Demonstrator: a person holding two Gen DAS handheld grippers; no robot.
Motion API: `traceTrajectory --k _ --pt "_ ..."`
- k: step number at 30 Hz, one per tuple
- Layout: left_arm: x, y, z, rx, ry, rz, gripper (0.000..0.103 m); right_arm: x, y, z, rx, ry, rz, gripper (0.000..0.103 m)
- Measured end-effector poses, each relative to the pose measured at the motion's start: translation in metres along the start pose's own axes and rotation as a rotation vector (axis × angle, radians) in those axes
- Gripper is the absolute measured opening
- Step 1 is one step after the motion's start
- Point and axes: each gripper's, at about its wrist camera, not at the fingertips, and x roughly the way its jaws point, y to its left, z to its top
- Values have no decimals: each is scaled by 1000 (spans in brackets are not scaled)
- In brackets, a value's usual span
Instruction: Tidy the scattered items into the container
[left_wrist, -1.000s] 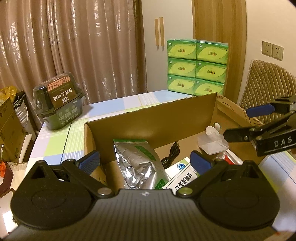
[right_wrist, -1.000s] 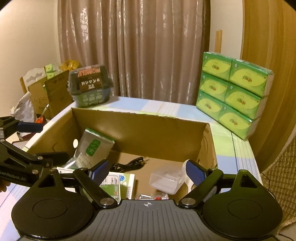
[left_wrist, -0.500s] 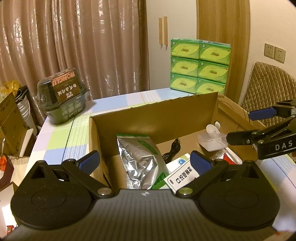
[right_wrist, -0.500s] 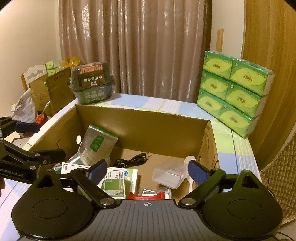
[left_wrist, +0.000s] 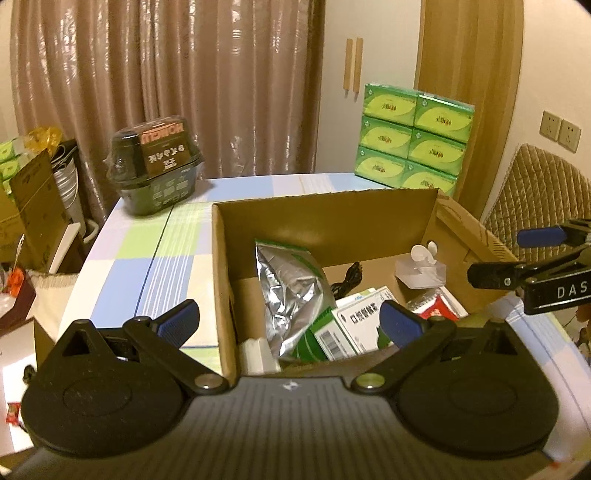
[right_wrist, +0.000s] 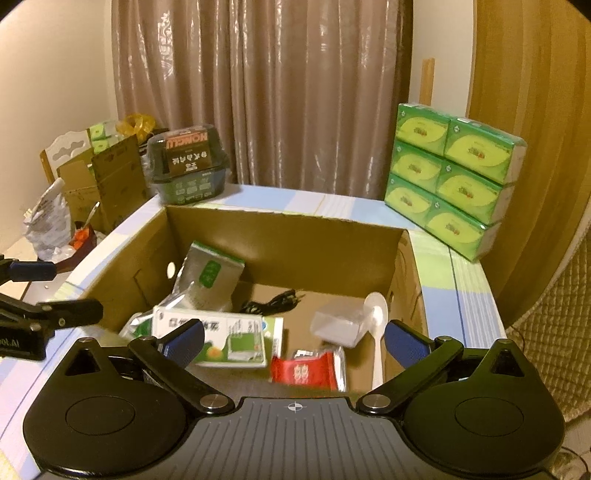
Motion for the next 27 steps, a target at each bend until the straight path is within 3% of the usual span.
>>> traceTrajectory --k 12,27 --pt "-69 -6 -19 -103 8 22 102 -74 15 -26 95 11 -25 101" --pt "-142 -32 -43 -189 -13 -40 102 -157 30 -46 159 -58 -33 101"
